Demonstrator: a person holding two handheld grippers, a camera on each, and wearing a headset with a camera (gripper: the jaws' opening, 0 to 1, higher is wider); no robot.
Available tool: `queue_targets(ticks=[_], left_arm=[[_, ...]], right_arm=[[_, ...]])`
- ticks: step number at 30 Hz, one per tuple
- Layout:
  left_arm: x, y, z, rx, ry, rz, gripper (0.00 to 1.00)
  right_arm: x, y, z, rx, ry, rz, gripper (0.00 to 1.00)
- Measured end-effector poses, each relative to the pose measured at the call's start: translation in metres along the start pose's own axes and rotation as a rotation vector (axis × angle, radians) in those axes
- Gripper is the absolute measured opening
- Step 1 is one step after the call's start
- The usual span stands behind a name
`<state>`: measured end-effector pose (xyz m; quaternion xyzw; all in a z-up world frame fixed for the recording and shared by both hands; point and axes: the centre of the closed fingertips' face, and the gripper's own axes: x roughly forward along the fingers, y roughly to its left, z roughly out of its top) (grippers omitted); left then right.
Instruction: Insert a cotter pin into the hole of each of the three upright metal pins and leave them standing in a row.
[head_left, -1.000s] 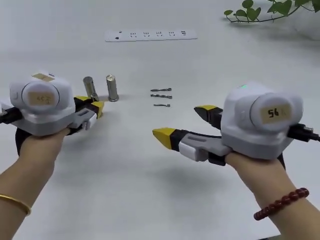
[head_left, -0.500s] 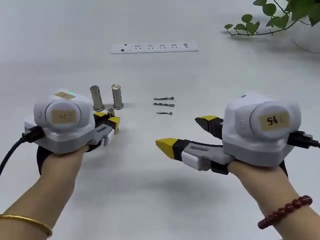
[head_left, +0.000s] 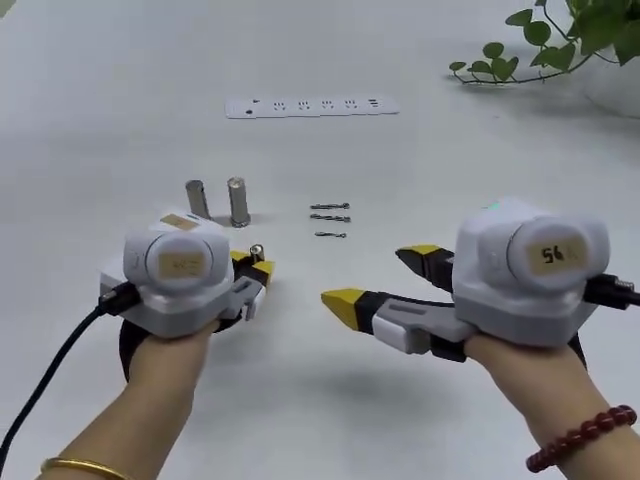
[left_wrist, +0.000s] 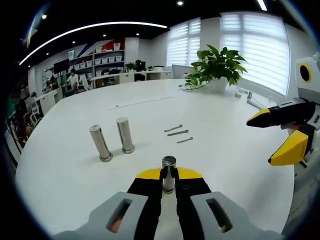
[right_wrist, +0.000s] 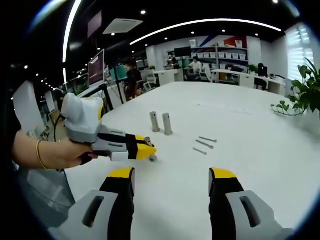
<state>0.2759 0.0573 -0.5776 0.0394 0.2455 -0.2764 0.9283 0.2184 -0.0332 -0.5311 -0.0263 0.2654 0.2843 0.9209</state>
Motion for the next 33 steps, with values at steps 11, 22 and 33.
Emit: queue_targets(ticks=[11,22,33], left_arm=[[0.0,0.001,-0.001,-0.002,-0.019,0.025,0.06],[-0.002,0.008,0.0,-0.023,-0.016,0.036,0.22],[-0.019,0.016,-0.003,-0.037,0.021,0.028,0.46]], right_arm=[[-0.001,-0.001,-0.003,0.011,0.006,0.006,0.54],[0.0,-0.003,-0.007,0.004,0.033,0.017,0.54],[0.01,-0.016,-0.003,-0.075,0.096,0.06,0.49]])
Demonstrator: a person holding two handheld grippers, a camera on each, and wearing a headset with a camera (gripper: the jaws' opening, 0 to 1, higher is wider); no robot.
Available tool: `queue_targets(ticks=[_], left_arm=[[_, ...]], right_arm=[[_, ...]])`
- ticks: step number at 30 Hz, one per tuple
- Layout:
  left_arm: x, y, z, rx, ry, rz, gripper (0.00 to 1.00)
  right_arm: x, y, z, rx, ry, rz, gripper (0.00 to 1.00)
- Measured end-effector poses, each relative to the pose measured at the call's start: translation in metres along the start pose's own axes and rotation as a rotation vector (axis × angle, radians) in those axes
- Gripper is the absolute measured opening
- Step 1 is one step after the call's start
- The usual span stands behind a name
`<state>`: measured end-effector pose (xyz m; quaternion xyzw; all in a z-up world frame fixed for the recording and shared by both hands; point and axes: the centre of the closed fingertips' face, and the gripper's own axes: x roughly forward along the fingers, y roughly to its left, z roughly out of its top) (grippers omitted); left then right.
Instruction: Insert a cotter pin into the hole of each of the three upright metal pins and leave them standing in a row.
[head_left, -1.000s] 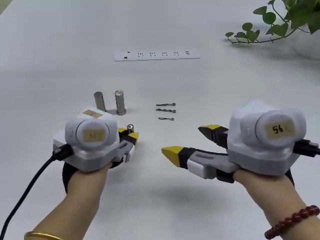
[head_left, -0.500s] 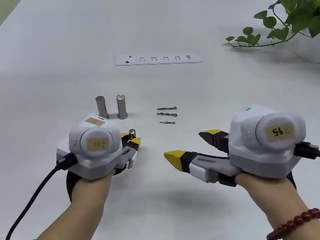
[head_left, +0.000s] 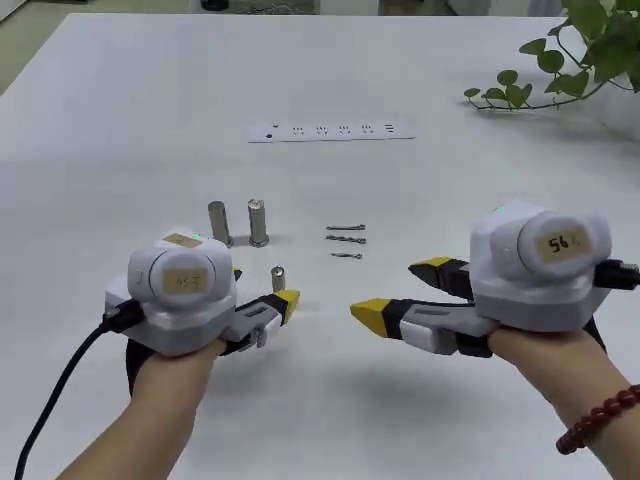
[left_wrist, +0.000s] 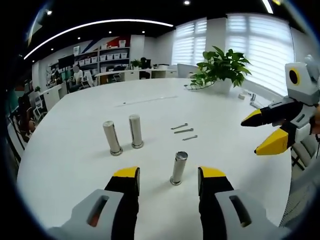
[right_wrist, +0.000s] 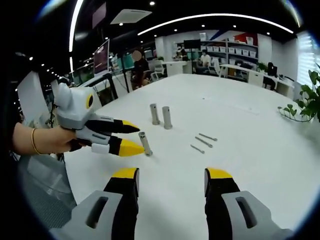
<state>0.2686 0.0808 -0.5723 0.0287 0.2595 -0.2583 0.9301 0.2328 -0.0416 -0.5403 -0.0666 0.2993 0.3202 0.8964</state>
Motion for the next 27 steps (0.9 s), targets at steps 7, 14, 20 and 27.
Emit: queue_targets(ticks=[7,14,20,27], left_arm=[[-0.015,0.001,0.005,0.01,-0.005,-0.014,0.6],[-0.029,0.0,0.015,0.034,-0.025,-0.024,0.68],[-0.038,0.002,0.022,0.032,-0.045,-0.029,0.75],[-0.045,0.003,0.019,0.036,-0.033,-0.034,0.78]], right_arm=[[0.011,-0.001,0.003,-0.059,0.064,0.055,0.44],[0.028,-0.011,0.006,-0.148,0.175,0.107,0.41],[0.042,-0.017,0.009,-0.223,0.239,0.137,0.4],[0.058,-0.02,0.007,-0.266,0.29,0.165,0.35]])
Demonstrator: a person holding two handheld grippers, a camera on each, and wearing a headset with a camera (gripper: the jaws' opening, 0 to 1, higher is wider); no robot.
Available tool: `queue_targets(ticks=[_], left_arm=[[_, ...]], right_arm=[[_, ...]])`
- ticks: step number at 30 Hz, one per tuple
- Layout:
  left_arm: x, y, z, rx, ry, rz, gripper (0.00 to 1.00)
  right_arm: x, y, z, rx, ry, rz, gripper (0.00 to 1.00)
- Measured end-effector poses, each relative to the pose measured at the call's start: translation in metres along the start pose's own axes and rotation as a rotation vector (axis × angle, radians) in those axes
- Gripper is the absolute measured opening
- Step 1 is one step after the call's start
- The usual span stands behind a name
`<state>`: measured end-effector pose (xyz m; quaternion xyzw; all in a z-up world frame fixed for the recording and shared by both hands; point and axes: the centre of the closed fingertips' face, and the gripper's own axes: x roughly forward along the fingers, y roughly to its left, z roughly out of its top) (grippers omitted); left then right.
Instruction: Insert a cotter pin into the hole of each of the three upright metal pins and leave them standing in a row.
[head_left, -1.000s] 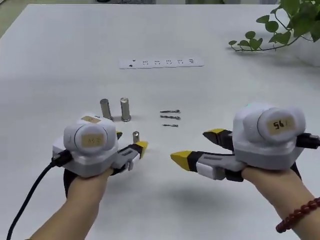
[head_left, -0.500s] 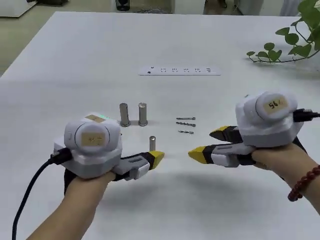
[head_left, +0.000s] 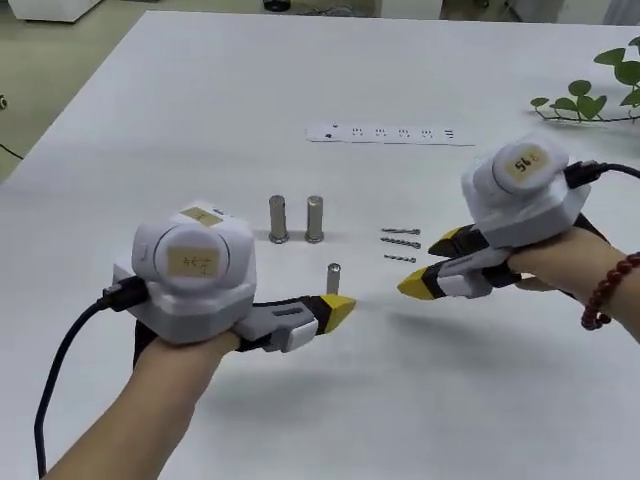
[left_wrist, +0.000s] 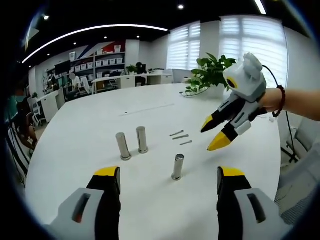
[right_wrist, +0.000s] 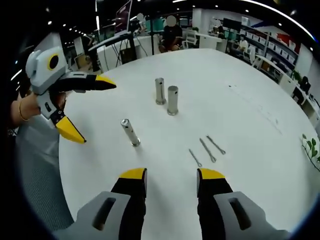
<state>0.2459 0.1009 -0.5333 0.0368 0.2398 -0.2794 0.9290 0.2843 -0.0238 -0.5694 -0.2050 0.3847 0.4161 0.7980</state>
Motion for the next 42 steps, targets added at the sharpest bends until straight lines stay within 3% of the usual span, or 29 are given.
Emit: queue_targets(ticks=[4,8,12,22,36,40,42], left_arm=[[-0.005,0.001,-0.007,0.01,0.026,0.001,0.78],[-0.009,0.004,-0.008,0.007,0.026,0.009,0.77],[-0.013,0.006,-0.006,-0.033,0.014,0.01,0.76],[-0.018,0.013,-0.009,-0.046,0.015,0.022,0.71],[-0.022,0.018,-0.012,-0.054,0.013,0.034,0.67],[-0.023,0.018,-0.014,-0.05,0.019,0.033,0.66],[-0.023,0.018,-0.014,-0.043,0.021,0.033,0.66]], right_arm=[[0.012,-0.009,0.0,-0.008,0.022,-0.003,0.32],[0.019,-0.017,0.0,-0.019,0.047,0.0,0.31],[0.027,-0.024,-0.003,-0.038,0.082,0.009,0.28],[0.042,-0.042,0.0,-0.056,0.113,0.023,0.16],[0.043,-0.041,-0.01,-0.106,0.186,0.033,0.03],[0.043,-0.041,-0.01,-0.157,0.223,0.037,0.0],[0.043,-0.041,-0.01,-0.218,0.256,0.043,0.0]])
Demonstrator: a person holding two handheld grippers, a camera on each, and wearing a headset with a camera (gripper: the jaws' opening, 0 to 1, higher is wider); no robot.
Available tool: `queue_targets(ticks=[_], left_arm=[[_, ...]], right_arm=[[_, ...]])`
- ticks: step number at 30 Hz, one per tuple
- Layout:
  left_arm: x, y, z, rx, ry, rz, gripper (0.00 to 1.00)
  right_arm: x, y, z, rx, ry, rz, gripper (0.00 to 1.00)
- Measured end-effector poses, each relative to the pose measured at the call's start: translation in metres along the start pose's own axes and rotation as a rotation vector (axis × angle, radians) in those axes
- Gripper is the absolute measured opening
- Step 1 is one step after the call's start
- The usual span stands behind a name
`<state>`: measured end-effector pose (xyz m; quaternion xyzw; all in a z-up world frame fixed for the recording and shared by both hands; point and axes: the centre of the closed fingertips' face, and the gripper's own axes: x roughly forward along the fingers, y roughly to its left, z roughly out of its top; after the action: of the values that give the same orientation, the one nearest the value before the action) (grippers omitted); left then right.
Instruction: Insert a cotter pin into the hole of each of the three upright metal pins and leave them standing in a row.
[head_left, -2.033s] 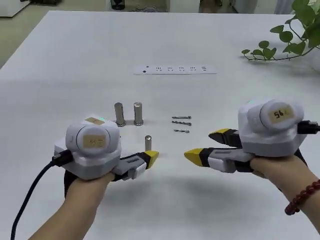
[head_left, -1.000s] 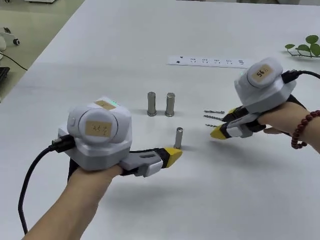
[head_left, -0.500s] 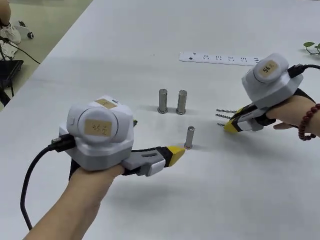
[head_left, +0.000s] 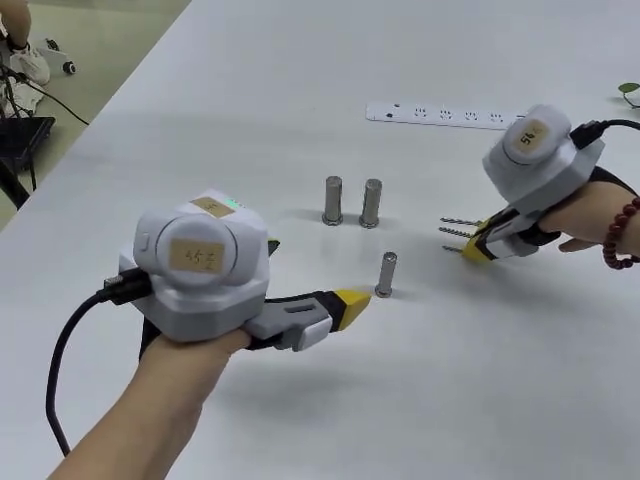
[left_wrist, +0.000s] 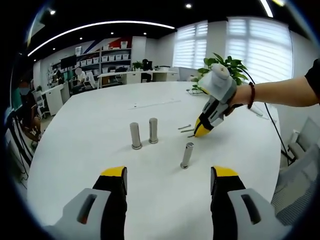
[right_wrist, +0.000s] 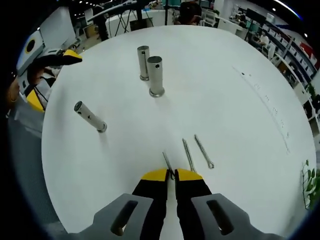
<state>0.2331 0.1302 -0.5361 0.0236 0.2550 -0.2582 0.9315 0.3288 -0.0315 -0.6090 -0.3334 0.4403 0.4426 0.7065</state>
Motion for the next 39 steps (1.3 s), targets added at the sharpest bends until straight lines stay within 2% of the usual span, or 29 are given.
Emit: queue_targets(ticks=[6,10,15,19,25,32,39], left_arm=[[-0.001,-0.001,0.001,0.01,0.0,0.001,0.65],[-0.001,-0.002,0.002,0.028,0.005,0.0,0.64],[-0.001,0.0,0.0,0.054,0.021,0.011,0.61],[0.0,-0.002,0.0,0.042,0.016,0.001,0.6],[0.001,0.0,0.002,0.059,0.024,0.0,0.58],[0.003,-0.002,-0.001,0.072,0.05,-0.014,0.54],[0.005,-0.01,0.005,0.062,0.048,-0.05,0.47]], right_arm=[[0.001,0.004,0.002,-0.098,0.06,0.015,0.0],[0.006,-0.002,0.001,-0.19,0.095,0.032,0.0],[0.007,-0.005,0.0,-0.227,0.111,0.031,0.0],[0.004,-0.001,-0.001,-0.212,0.079,0.03,0.0],[0.0,0.007,0.0,-0.211,0.024,0.028,0.0],[-0.01,0.017,0.001,-0.251,-0.024,0.005,0.0],[-0.023,0.026,0.008,-0.316,-0.063,-0.022,0.0]])
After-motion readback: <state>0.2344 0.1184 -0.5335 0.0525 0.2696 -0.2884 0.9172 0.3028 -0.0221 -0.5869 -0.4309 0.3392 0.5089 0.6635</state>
